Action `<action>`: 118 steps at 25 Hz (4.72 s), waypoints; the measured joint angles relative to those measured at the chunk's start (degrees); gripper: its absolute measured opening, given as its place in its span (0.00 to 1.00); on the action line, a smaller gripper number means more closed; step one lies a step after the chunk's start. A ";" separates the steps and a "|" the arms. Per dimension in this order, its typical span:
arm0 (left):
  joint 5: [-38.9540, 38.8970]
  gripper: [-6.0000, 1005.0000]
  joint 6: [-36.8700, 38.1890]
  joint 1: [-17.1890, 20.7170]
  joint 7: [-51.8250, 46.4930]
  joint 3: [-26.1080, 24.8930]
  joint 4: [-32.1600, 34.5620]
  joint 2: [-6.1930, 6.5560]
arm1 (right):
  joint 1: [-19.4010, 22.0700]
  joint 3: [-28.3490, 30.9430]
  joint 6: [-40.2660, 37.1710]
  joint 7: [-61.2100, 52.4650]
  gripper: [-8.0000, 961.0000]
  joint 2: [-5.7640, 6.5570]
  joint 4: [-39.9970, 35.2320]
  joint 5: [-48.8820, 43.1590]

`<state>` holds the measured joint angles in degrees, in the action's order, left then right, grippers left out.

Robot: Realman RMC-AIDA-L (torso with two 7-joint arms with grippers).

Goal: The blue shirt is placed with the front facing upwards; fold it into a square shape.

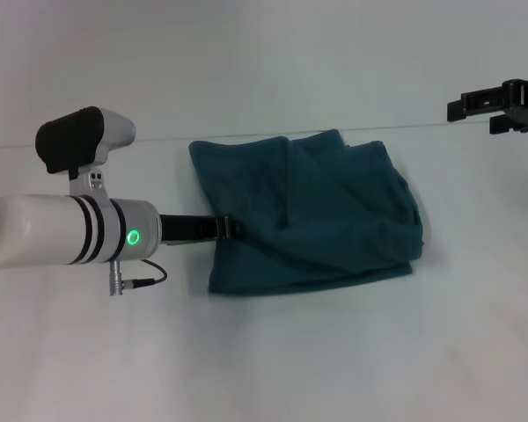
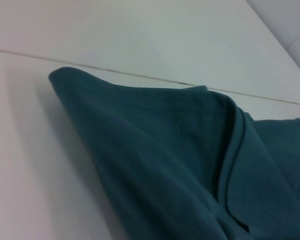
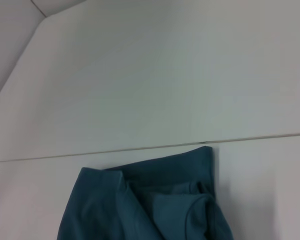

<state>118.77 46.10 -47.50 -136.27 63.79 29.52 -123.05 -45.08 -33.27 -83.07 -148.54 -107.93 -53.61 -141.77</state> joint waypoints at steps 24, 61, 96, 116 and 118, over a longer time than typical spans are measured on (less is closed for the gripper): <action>-0.04 0.12 7.47 13.58 -5.25 -4.36 9.43 5.13 | 0.44 0.57 0.30 0.09 0.97 0.17 0.00 0.09; -15.36 0.77 31.50 19.68 13.31 -34.62 12.44 4.54 | 3.78 0.51 3.81 21.80 0.97 -3.66 0.85 16.07; -21.32 0.94 37.00 21.94 26.73 -32.24 7.94 3.05 | -13.64 -17.68 10.41 -2.65 0.97 -3.81 10.63 -5.14; -24.55 0.94 38.88 22.73 25.09 -32.26 8.02 3.66 | -19.52 -17.71 28.90 -5.61 0.97 -9.39 28.20 -7.36; -24.62 0.94 39.06 22.79 25.10 -32.36 8.02 3.64 | -19.62 -17.70 29.82 -5.58 0.97 -9.77 28.52 -7.33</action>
<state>94.15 85.15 -24.71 -111.18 31.43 37.53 -119.41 -64.70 -50.97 -53.25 -154.11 -117.70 -25.09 -149.09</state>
